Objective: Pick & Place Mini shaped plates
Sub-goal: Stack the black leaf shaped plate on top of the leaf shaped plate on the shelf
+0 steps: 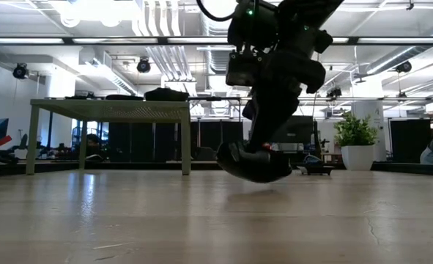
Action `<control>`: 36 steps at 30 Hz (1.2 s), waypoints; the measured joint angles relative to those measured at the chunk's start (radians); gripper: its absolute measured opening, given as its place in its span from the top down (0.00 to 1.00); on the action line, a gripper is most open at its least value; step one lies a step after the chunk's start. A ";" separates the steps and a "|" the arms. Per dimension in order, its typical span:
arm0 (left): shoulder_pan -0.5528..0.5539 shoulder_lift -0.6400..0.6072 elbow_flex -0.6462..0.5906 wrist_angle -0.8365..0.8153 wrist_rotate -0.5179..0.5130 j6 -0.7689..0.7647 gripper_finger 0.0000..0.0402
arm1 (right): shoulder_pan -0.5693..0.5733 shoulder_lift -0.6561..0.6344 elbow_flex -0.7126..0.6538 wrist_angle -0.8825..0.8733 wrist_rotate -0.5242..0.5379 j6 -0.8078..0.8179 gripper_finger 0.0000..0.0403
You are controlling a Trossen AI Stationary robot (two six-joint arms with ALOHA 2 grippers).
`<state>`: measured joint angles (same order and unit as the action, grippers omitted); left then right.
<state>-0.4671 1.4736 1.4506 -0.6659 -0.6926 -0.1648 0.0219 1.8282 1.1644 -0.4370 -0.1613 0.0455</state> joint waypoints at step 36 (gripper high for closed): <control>-0.012 -0.002 -0.107 -0.018 0.042 -0.083 0.86 | 0.072 -0.421 -0.096 -0.237 0.004 -0.046 0.61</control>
<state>-0.4789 1.4712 1.3436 -0.6837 -0.6502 -0.2478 0.0938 1.4072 1.0688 -0.6736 -0.1571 -0.0006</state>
